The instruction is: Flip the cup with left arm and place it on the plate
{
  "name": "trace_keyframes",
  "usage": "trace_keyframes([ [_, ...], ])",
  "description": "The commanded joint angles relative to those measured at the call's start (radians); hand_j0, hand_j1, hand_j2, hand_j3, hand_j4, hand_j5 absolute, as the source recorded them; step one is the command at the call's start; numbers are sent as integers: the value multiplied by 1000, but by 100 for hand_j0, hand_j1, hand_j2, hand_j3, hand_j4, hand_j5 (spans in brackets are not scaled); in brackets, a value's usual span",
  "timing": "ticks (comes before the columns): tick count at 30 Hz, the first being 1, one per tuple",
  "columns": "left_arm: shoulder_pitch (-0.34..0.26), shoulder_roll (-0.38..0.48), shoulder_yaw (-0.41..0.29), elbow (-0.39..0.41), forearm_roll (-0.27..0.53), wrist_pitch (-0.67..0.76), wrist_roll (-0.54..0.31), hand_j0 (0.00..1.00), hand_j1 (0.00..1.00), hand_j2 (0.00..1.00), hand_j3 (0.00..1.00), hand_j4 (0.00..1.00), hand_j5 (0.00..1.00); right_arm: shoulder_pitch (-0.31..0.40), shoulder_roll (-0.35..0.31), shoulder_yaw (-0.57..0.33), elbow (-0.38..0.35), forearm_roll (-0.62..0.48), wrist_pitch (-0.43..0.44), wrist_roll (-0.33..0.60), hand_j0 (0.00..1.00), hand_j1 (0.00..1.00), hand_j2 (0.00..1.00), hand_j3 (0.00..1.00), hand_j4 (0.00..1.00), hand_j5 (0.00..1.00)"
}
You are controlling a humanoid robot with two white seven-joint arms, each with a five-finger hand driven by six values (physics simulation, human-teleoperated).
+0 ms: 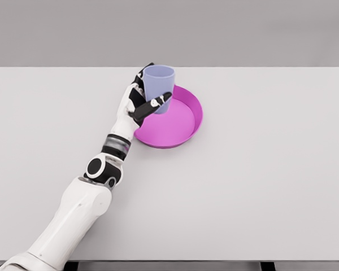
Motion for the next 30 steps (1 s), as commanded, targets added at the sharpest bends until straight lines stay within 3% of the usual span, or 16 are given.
trace_keyframes([
  [1,0,0,3,-8,12,0,0,81,81,81,81,81,81,0,0,0,0,0,1,0,100,100,100,100,100,100],
  [8,-2,3,3,-8,9,-3,-1,86,86,86,86,86,86,0,0,0,0,0,1,0,100,100,100,100,100,100],
  [9,-5,3,3,-6,9,-2,-1,98,98,98,98,98,98,0,0,0,0,0,0,0,100,100,100,100,100,100],
  [10,-5,3,3,-6,9,-2,-1,100,100,100,100,100,100,0,0,0,0,0,0,0,100,100,100,100,100,100],
  [22,-6,6,8,-28,7,-5,-1,100,100,100,100,100,100,0,0,0,0,0,0,0,100,100,100,100,100,100],
  [25,-3,43,52,-54,6,-6,-3,100,100,100,100,100,100,0,0,0,0,0,0,0,100,100,100,100,100,100],
  [30,-5,115,66,-71,7,-9,-3,100,100,100,100,100,100,0,0,0,0,0,1,0,100,100,100,100,100,100],
])
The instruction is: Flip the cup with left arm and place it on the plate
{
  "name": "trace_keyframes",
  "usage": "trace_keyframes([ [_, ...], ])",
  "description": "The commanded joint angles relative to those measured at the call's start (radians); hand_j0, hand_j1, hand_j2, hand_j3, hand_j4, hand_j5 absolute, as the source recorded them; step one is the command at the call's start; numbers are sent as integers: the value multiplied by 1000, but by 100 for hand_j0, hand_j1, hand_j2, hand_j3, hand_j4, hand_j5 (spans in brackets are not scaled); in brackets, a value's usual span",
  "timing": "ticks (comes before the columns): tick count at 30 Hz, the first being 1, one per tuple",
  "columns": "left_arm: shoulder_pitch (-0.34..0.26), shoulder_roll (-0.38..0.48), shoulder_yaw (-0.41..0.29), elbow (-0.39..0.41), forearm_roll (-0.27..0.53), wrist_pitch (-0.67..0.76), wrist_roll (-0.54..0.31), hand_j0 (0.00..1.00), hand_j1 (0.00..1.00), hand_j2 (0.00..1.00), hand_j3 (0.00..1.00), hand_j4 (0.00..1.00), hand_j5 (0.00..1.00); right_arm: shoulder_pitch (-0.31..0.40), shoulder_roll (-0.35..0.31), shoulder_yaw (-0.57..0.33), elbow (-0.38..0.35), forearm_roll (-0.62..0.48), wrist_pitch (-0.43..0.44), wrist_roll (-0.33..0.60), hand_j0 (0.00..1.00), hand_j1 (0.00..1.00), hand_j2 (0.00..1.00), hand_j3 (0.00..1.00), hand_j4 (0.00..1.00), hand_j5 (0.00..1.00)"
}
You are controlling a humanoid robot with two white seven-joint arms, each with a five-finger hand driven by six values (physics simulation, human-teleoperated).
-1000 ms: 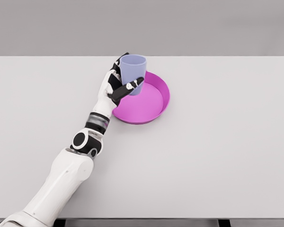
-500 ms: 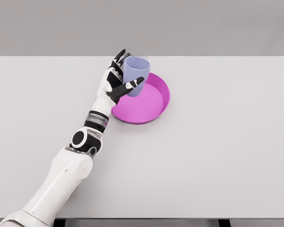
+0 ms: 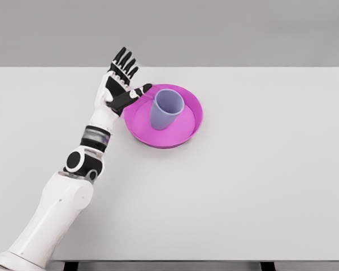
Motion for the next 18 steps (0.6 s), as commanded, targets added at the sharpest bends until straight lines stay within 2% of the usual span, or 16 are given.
trace_keyframes([
  [1,0,28,7,-9,-1,-2,0,100,100,100,100,100,100,0,0,0,0,0,1,0,100,100,100,100,100,100],
  [6,-6,44,6,-13,-13,-6,-2,100,100,100,100,100,100,0,0,0,0,0,-1,0,100,100,100,100,100,100],
  [7,-9,60,6,-13,-48,-7,-2,100,100,100,100,100,100,0,0,0,0,0,-1,0,100,100,100,100,100,100],
  [9,-23,105,3,-21,-191,-9,-2,100,100,100,100,100,100,0,0,0,0,0,-1,0,100,100,100,100,100,100],
  [10,-25,131,1,-50,-225,-7,-2,100,100,100,100,100,100,0,0,0,0,0,-1,0,100,100,100,100,100,100],
  [14,-34,280,-35,-122,-251,-7,-2,100,100,100,100,100,100,0,0,0,0,0,-1,0,100,100,100,100,100,100],
  [16,-35,341,-37,-162,-352,-7,-2,100,100,100,100,100,100,0,0,0,0,0,1,0,100,100,100,100,100,100],
  [17,-35,376,-37,-179,-455,-7,-2,100,100,100,100,100,100,0,0,0,0,0,1,0,100,100,100,100,100,100],
  [18,-35,415,-36,-193,-508,-7,-2,100,100,100,100,100,100,0,0,0,0,0,-1,0,100,100,100,100,100,100],
])
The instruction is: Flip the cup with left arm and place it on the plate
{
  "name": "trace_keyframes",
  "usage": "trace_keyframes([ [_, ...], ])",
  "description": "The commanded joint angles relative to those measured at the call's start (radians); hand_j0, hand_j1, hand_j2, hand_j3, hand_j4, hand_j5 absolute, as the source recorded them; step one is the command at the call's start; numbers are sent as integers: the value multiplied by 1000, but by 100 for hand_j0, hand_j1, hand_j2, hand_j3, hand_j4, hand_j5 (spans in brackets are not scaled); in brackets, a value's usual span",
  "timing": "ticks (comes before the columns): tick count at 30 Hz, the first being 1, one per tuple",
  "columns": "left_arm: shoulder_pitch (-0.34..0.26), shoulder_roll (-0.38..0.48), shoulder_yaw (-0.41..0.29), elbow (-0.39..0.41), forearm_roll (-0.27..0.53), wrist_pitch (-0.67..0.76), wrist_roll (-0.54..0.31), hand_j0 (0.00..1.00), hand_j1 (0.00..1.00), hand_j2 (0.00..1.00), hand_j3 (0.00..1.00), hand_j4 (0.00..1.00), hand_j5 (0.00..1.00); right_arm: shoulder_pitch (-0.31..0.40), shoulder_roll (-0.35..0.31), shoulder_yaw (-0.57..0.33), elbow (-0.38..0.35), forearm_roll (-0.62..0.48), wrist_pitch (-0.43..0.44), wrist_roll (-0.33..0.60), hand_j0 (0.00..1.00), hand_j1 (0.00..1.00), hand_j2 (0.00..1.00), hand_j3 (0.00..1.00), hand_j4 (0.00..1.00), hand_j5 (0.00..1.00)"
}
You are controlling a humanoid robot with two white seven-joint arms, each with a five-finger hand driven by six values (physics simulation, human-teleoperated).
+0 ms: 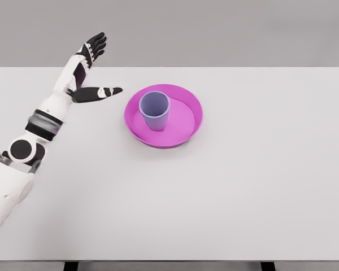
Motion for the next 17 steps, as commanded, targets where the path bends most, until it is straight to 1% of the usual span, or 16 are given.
trace_keyframes([
  [1,0,94,-4,-50,-125,0,0,100,100,100,100,100,100,0,0,0,0,0,0,0,100,100,100,100,100,100],
  [2,2,133,-4,-85,-130,-1,0,100,100,100,100,100,100,0,0,0,0,0,0,0,100,100,100,100,100,100],
  [3,3,163,-4,-93,-130,-1,0,100,100,100,100,100,100,0,0,0,0,0,0,0,100,100,100,100,100,100],
  [5,12,248,-6,-148,-133,-1,0,100,100,100,100,100,100,0,0,0,0,0,1,2,100,100,100,100,100,100],
  [6,15,288,-7,-165,-133,-1,2,100,100,100,100,100,100,0,0,0,0,0,0,0,100,100,100,100,100,100],
  [8,40,353,-6,-188,-134,0,2,100,100,100,100,100,100,0,0,0,0,0,1,0,100,100,100,100,100,100],
  [9,43,370,-6,-203,-136,-1,2,100,100,100,100,100,100,0,0,0,0,0,0,0,100,100,100,100,100,100],
  [11,51,414,-6,-210,-157,0,2,100,100,100,100,100,100,0,0,0,0,0,0,0,100,100,100,100,100,100],
  [17,52,422,-6,-211,-180,0,6,100,100,100,100,100,100,0,0,0,0,0,0,0,100,100,100,100,100,100],
])
